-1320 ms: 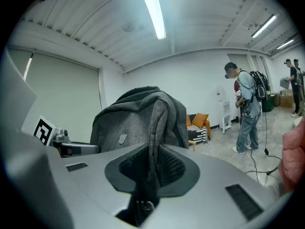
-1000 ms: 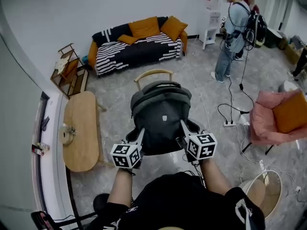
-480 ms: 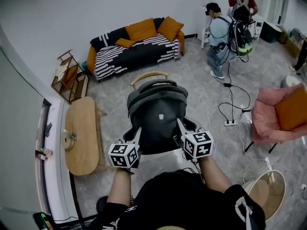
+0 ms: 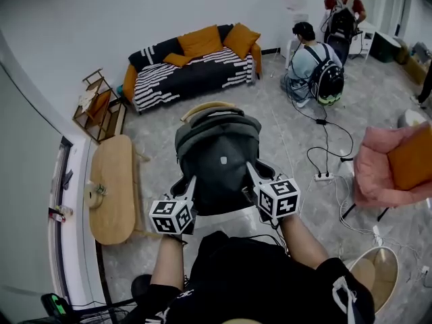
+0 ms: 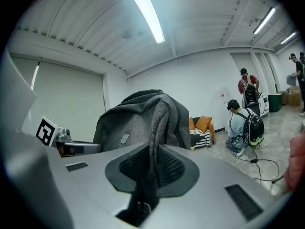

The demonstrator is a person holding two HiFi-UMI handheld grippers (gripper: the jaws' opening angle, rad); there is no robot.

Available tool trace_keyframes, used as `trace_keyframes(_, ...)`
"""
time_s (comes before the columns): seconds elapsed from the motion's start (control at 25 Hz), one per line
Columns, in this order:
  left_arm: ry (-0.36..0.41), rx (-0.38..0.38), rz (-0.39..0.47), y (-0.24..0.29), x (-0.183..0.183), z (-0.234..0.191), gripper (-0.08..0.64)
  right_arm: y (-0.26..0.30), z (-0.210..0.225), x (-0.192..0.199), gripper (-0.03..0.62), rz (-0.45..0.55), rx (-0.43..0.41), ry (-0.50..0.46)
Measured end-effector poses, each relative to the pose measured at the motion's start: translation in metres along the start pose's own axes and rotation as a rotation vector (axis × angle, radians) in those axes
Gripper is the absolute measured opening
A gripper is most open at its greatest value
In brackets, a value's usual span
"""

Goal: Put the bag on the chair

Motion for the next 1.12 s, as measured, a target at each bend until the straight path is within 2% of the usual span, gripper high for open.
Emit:
trace_keyframes(0.48,-0.006,0.026,-0.040,0.064,-0.014,-0.015,0.084,0.044,0.044,-0.008,0.071,-0.044,0.029,0.017)
trace_keyframes(0.68,-0.009,0.033,-0.040,0.100,-0.033,-0.032,0.084,0.074,0.067,-0.024,0.071,-0.051,0.029,0.015)
trace_keyframes(0.84,-0.013,0.044,-0.048,0.136,-0.050,-0.064,0.084,0.120,0.083,-0.041,0.071,-0.062,0.037,0.029)
trace_keyframes(1.12,-0.036,0.062,-0.062,0.219,-0.105,-0.142,0.084,0.226,0.117,-0.100,0.071,-0.104,0.042,0.020)
Point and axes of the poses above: the fingertips, and each gripper's own axes: y forward along the fingers, z to its right, x out of its underside, the point moved 4 cm from there along -y, backward along the fingers, and after that the axes turned 14 degrees about -z, right-handed, at the moved point
